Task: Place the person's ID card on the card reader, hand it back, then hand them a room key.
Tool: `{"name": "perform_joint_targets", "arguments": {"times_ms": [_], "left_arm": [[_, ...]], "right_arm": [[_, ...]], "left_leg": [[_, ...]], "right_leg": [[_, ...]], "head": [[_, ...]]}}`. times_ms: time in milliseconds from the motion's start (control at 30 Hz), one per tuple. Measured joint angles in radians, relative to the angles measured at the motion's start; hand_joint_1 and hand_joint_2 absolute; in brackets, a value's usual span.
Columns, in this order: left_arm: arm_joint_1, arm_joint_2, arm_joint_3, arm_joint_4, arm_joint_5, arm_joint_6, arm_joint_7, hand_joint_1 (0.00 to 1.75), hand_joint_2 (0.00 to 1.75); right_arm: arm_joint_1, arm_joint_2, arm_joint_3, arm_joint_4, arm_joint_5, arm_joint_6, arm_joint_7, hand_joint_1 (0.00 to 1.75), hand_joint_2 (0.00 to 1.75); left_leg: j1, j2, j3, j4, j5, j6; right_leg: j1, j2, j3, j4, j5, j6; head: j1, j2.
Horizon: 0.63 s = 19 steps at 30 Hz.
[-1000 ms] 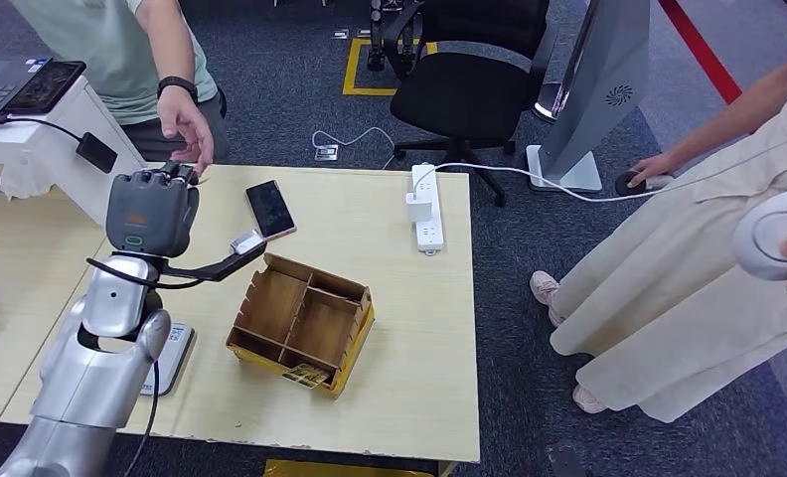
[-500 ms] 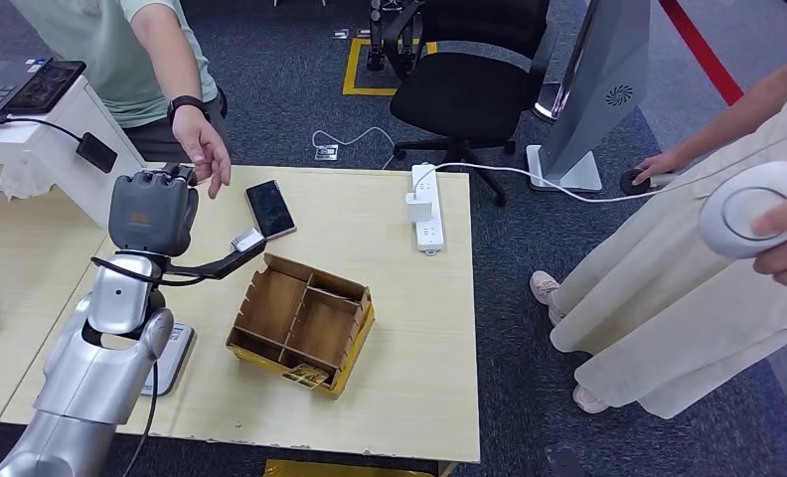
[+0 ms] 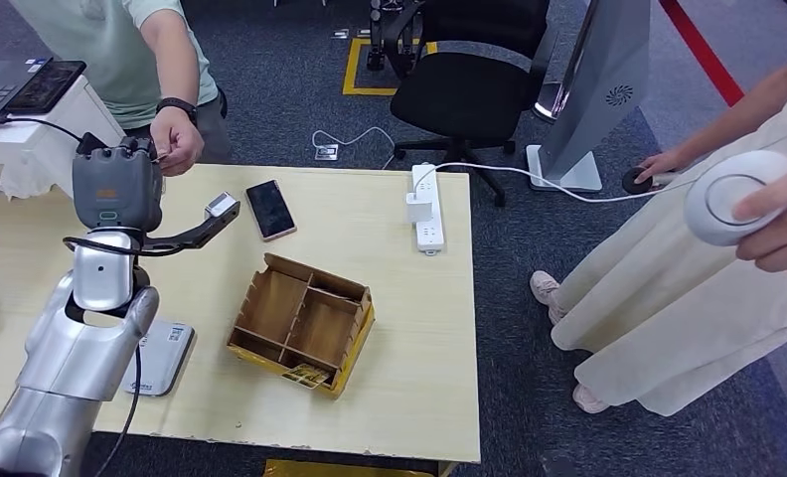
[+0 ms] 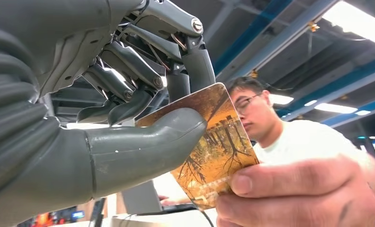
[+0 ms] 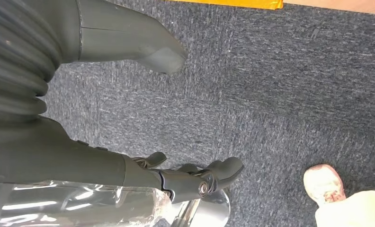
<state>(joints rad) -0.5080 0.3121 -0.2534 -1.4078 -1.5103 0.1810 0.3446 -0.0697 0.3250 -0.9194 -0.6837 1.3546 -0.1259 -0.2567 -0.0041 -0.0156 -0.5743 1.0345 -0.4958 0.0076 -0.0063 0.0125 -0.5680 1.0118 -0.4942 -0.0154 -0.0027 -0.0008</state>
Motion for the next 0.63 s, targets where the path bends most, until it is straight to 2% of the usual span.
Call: {"name": "perform_joint_targets", "arguments": {"times_ms": [200,367,500,633], "left_arm": [[-0.01,0.009,-0.015,0.0,0.0,-0.003,0.023,1.75,1.75],[-0.012,0.012,-0.022,0.0,0.0,-0.002,-0.001,1.75,1.75],[-0.012,0.011,-0.022,0.001,0.0,-0.002,-0.019,0.0,1.75],[-0.012,0.011,-0.022,0.001,0.0,0.0,-0.019,0.0,1.75]], "right_arm": [[0.005,0.0,0.0,0.005,0.0,-0.007,-0.002,0.0,1.75],[0.007,0.0,-0.001,0.005,0.002,-0.006,-0.002,0.0,1.75],[0.007,0.0,-0.001,0.005,0.003,-0.006,-0.002,0.0,1.75],[0.007,0.0,-0.001,0.005,0.004,-0.008,-0.001,0.0,1.75]], "left_leg": [[0.0,0.0,0.0,0.0,0.0,0.0],[0.0,0.0,0.0,0.0,0.0,0.0],[0.0,0.0,0.0,0.0,0.0,0.0],[0.0,0.0,0.0,0.0,0.0,0.0]], "right_leg": [[0.0,0.0,0.0,0.0,0.0,0.0],[0.0,0.0,0.0,0.0,0.0,0.0],[0.0,0.0,0.0,0.0,0.0,0.0],[0.0,0.0,0.0,0.0,0.0,0.0]], "head": [[0.0,0.0],[0.0,0.0],[0.0,0.0],[0.0,0.0]]}}
